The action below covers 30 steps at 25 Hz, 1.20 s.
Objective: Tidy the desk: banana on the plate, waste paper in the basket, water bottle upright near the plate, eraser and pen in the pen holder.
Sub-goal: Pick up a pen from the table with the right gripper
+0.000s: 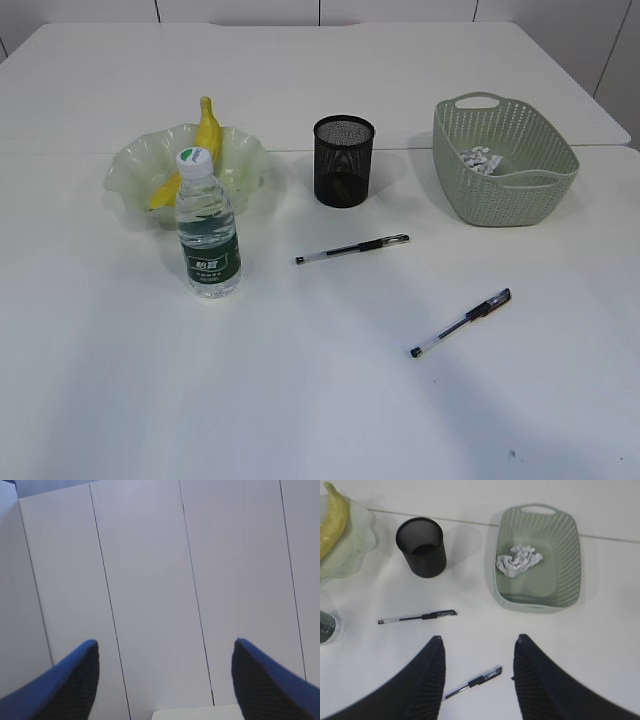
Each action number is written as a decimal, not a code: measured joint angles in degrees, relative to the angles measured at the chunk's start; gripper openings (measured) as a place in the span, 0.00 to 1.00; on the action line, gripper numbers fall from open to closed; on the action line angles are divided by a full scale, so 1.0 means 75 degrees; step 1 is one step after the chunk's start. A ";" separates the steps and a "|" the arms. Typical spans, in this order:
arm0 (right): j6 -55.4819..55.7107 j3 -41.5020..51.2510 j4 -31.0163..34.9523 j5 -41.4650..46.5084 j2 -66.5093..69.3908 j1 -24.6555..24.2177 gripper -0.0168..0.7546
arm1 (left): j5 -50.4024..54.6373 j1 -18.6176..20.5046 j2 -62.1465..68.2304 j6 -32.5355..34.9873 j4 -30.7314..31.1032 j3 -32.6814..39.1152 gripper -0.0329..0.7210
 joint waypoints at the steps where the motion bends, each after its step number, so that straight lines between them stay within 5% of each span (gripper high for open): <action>1: 0.0106 0.0160 0.0000 0.0000 -0.0023 0.0000 0.46 | 0.0000 0.0000 0.0000 0.0000 0.0000 0.0000 0.82; 16: 0.1717 0.2796 -0.0018 -0.0235 -0.0021 0.0000 0.46 | 0.0021 0.0000 0.0000 0.0000 0.0000 0.0000 0.82; 30: 0.2239 0.2933 -0.0257 -0.0733 0.0622 0.0000 0.46 | 0.0021 0.0000 0.0000 0.0000 0.0014 0.0000 0.82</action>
